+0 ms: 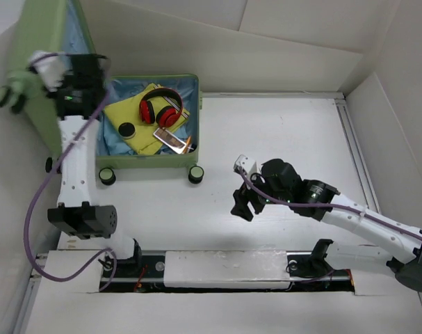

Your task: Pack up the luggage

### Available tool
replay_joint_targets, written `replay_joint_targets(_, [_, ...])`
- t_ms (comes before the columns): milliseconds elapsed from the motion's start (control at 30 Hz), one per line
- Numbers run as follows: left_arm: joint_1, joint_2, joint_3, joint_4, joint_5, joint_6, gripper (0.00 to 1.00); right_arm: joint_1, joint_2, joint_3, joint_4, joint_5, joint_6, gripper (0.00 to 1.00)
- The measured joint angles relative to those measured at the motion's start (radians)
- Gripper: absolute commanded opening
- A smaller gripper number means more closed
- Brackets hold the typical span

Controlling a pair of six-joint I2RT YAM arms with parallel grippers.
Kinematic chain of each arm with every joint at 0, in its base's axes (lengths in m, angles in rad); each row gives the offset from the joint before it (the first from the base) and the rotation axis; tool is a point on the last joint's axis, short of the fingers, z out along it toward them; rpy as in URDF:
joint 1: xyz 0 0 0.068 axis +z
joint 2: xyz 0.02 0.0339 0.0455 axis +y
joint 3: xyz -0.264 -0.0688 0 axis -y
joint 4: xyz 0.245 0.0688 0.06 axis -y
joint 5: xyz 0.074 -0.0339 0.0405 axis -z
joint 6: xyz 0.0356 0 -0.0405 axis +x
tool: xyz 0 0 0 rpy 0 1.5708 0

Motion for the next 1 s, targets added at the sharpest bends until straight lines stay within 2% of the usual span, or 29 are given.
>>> replay_joint_targets(67, [-0.245, -0.043, -0.095, 0.046, -0.063, 0.032, 0.0, 0.0, 0.018, 0.0, 0.0, 0.0, 0.0, 0.72])
replay_joint_targets(133, [-0.51, -0.071, -0.204, 0.106, 0.025, 0.026, 0.03, 0.0, 0.041, 0.005, -0.002, 0.002, 0.001, 0.74])
replay_joint_targets(200, [-0.718, -0.069, -0.298, 0.179, 0.142, 0.024, 0.39, 0.0, 0.069, 0.016, -0.002, 0.003, 0.001, 0.77])
replay_joint_targets(233, [-0.78, -0.069, -0.34, 0.198, 0.19, 0.028, 0.55, 0.0, 0.077, 0.019, -0.002, 0.007, 0.002, 0.79])
replay_joint_targets(300, [-0.909, -0.068, -0.418, 0.217, 0.272, 0.016, 0.7, 0.0, 0.088, 0.029, -0.005, 0.016, 0.005, 0.8])
replay_joint_targets(400, [-1.071, -0.05, -0.427, 0.195, 0.312, 0.021, 0.7, 0.0, 0.087, 0.041, -0.006, 0.042, 0.01, 0.78])
replay_joint_targets(433, [-1.1, -0.034, -0.401, 0.168, 0.264, 0.023, 0.7, 0.0, 0.075, 0.042, -0.008, 0.052, 0.011, 0.75])
replay_joint_targets(533, [-1.144, 0.054, -0.209, 0.073, 0.201, 0.018, 0.71, -0.002, 0.031, 0.058, -0.011, 0.079, 0.017, 0.55])
replay_joint_targets(567, [-1.143, 0.077, -0.146, 0.064, 0.19, 0.01, 0.71, -0.006, 0.021, 0.067, -0.008, 0.086, 0.019, 0.45])
replay_joint_targets(600, [-1.126, 0.096, -0.086, 0.064, 0.187, 0.004, 0.7, -0.014, 0.016, 0.075, -0.004, 0.091, 0.02, 0.31])
replay_joint_targets(700, [-1.009, 0.089, -0.015, 0.116, 0.212, -0.01, 0.69, -0.044, 0.026, 0.093, -0.008, 0.108, 0.029, 0.14])
replay_joint_targets(800, [-0.715, 0.041, -0.058, 0.227, 0.323, -0.032, 0.69, -0.077, 0.072, 0.121, -0.011, 0.119, 0.038, 0.14])
replay_joint_targets(867, [-0.474, 0.014, -0.13, 0.318, 0.411, -0.06, 0.71, -0.101, 0.114, 0.155, -0.023, 0.124, 0.044, 0.3])
replay_joint_targets(900, [-0.376, 0.012, -0.155, 0.348, 0.441, -0.075, 0.71, -0.113, 0.138, 0.178, -0.025, 0.127, 0.047, 0.41])
replay_joint_targets(933, [-0.275, 0.014, -0.17, 0.367, 0.477, -0.094, 0.71, -0.124, 0.169, 0.213, -0.03, 0.127, 0.05, 0.67])
replay_joint_targets(1000, [-0.106, 0.037, -0.172, 0.393, 0.546, -0.124, 0.75, -0.144, 0.248, 0.308, -0.029, 0.127, 0.053, 0.85])
